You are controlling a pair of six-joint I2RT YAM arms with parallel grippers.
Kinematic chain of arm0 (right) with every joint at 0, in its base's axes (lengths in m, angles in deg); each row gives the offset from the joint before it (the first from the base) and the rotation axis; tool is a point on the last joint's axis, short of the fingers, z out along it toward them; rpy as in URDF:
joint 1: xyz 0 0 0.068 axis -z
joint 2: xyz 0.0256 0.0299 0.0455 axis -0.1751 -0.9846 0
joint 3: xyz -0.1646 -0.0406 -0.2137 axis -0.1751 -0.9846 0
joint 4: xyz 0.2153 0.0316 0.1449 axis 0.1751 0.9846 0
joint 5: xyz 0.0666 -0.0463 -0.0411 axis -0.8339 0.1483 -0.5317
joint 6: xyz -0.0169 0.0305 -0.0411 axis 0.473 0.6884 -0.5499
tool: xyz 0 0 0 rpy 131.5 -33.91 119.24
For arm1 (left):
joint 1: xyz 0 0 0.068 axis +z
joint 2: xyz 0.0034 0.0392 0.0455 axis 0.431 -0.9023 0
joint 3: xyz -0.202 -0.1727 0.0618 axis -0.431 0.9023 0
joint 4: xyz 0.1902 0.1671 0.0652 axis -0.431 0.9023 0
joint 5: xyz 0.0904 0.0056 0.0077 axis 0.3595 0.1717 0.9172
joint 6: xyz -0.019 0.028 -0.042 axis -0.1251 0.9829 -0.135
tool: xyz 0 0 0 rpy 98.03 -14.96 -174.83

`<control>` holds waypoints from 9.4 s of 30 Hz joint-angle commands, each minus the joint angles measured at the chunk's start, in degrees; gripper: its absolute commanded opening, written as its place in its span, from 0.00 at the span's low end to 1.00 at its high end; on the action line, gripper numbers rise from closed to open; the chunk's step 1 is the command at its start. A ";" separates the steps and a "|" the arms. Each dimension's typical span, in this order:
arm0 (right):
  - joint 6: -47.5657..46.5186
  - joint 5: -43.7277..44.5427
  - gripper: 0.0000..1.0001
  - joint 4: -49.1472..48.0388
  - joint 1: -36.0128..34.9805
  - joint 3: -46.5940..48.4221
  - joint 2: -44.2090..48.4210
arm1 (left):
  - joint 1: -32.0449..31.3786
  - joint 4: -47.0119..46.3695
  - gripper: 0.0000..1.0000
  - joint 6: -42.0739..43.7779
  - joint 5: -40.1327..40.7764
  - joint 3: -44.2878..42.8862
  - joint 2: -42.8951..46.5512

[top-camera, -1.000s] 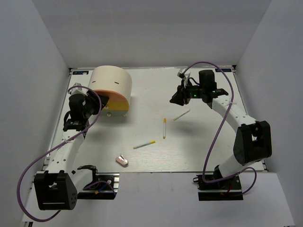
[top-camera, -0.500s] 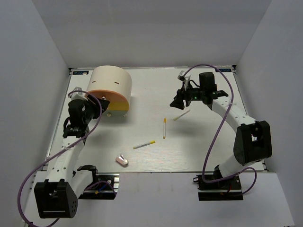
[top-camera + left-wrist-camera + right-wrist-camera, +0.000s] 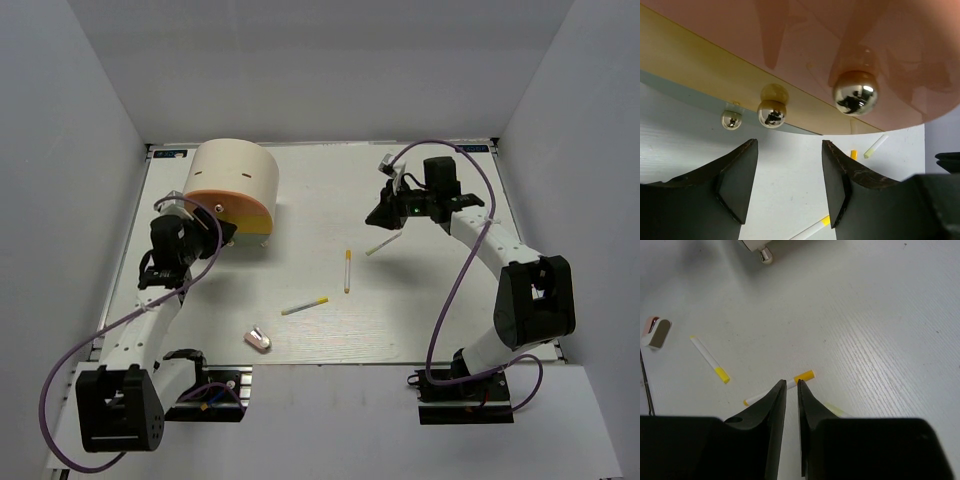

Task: Sort the stationery into containers
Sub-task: Close the drawer, then open the drawer, then grab a piece of stationery with the right arm, then place the stationery into the container, then grab a piece of stationery with the left arm

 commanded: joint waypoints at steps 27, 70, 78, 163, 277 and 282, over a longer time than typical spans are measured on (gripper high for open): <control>-1.19 -2.76 0.11 1.04 2.52 -0.22 2.15 | 0.37 -9.16 0.53 4.42 2.55 0.36 -5.94; -1.89 -1.01 0.91 1.65 3.40 -1.98 1.80 | 0.37 -3.44 0.19 5.48 2.02 10.38 10.49; -11.95 -0.13 0.79 4.55 3.40 -0.75 -1.36 | 0.37 -2.74 0.56 4.96 1.49 10.38 11.03; -2.53 -3.55 0.00 7.74 -26.03 53.48 -22.10 | 0.02 40.24 0.90 -1.55 -6.15 -0.43 42.23; 16.04 19.74 0.69 15.63 2.17 7.43 3.03 | -54.39 36.90 0.53 35.80 17.04 -29.17 -43.37; 16.31 19.65 0.69 15.10 2.26 7.08 3.38 | -55.44 35.06 0.44 35.27 18.19 -28.11 -44.51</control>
